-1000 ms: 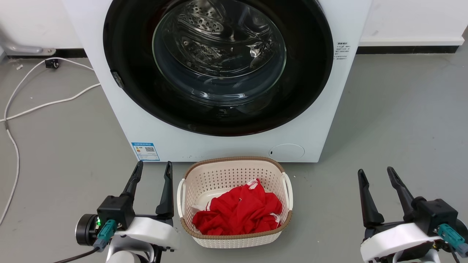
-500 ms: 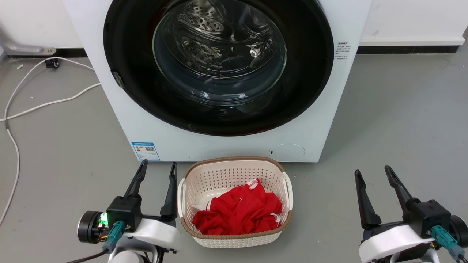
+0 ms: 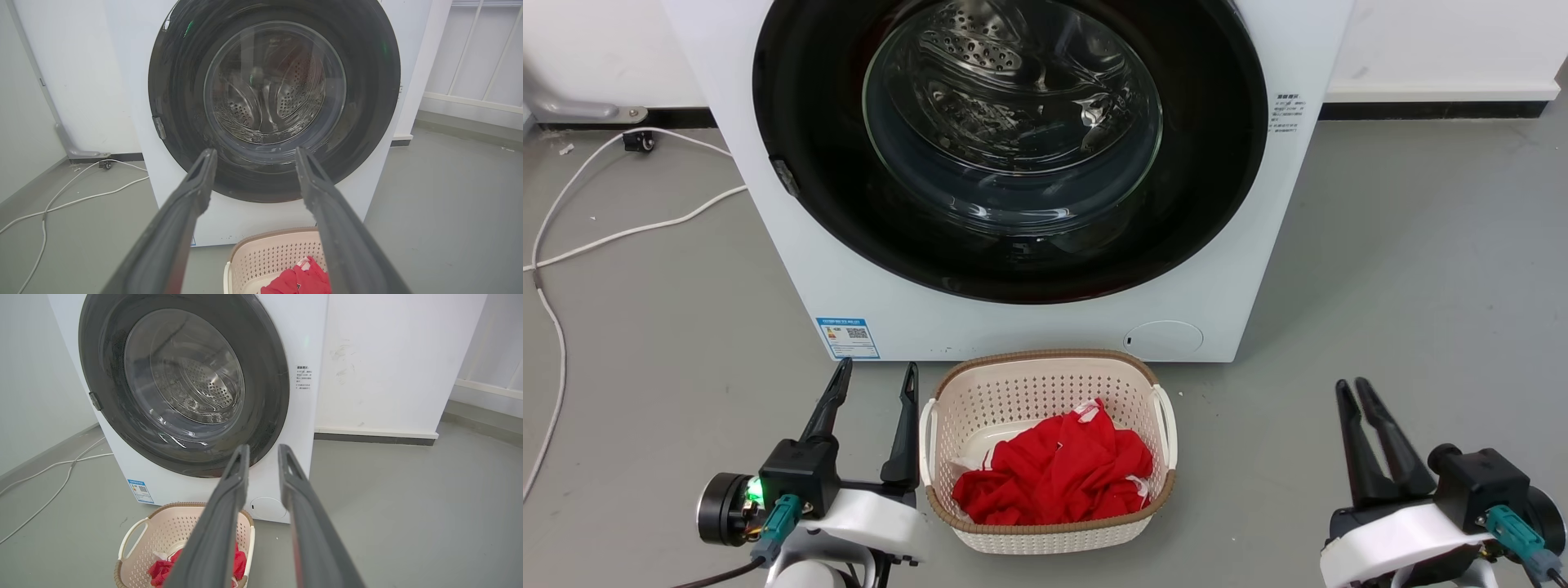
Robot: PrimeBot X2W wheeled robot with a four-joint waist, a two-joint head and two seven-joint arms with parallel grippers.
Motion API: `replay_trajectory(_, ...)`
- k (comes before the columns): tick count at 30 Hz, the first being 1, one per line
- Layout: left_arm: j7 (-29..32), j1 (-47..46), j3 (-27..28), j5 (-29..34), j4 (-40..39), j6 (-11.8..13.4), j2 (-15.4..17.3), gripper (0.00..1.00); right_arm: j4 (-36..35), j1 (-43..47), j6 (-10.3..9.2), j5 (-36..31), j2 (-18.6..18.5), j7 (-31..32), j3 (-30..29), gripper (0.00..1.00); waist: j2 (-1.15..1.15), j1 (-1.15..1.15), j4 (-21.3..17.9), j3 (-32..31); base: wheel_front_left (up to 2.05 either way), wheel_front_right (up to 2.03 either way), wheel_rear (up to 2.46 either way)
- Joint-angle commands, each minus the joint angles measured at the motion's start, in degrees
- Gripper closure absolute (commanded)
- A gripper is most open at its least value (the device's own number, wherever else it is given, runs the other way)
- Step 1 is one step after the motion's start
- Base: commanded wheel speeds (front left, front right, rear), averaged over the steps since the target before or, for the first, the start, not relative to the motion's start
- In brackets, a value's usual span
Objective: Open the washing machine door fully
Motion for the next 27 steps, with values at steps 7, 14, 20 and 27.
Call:
replay_trajectory(7,-0.1,-0.2,-0.3,-0.6,-0.4,0.4,0.1,0.00,0.5,0.0,-0.04,5.9,0.2,-1.2,0.9,1.00,0.00,0.00,0.1,0.1,0.00,0.00,0.00)
replay_trajectory(14,-0.1,-0.4,-0.4,-0.6,-0.8,0.4,0.1,0.00,-2.1,-1.8,-0.03,40.9,0.2,-4.9,3.6,1.00,0.00,0.00,-0.1,0.3,0.00,0.00,0.00)
replay_trajectory(20,-0.1,-1.2,-0.3,-0.6,-1.5,0.6,0.0,0.00,-6.0,-5.2,-0.03,68.6,0.2,-5.7,4.4,1.00,0.00,0.00,-0.3,1.6,0.00,0.00,0.00)
replay_trajectory(27,-0.1,-3.1,0.0,-0.3,-2.8,0.9,0.0,0.00,-5.8,-14.8,-0.03,83.3,-0.6,-3.0,-1.4,1.00,0.00,0.00,-0.4,4.9,0.00,0.00,0.00)
